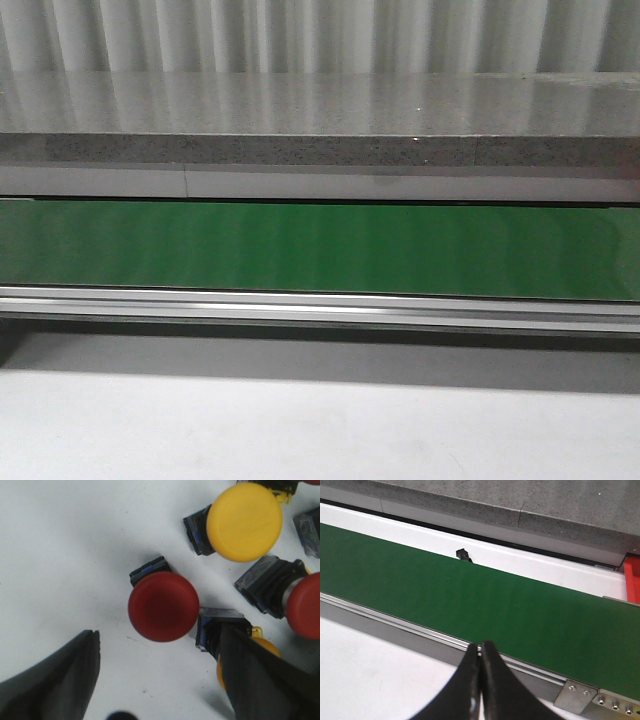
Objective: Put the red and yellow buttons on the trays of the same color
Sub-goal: 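Grasp another red push-button from the pile with the left gripper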
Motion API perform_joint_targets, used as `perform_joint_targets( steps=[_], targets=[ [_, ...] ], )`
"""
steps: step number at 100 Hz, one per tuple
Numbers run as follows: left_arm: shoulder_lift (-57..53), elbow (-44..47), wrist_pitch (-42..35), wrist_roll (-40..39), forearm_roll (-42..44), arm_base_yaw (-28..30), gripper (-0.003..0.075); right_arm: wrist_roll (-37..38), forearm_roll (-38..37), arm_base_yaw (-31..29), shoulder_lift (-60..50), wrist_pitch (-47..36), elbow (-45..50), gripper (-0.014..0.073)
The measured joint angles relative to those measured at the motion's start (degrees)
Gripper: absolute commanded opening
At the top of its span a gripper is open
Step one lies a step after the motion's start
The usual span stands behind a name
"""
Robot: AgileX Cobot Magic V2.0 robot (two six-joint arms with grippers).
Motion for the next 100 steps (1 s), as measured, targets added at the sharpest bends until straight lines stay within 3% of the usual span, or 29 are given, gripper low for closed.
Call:
perform_joint_targets(
  steps=[36,67,100],
  targets=[
    [6.0,-3.1,-0.3,0.0,-0.3,0.0,0.0482,0.0,0.0,0.0,0.0,0.0,0.0,-0.0066],
    [6.3,-3.1,-1.3,0.1,-0.3,0.0,0.0167,0.0,0.0,0.0,0.0,0.0,0.0,-0.0066],
    [1.6,-3.1,-0.4,0.4,1.5,-0.2,0.0122,0.0,0.0,0.0,0.0,0.0,0.0,-0.0066]
  ],
)
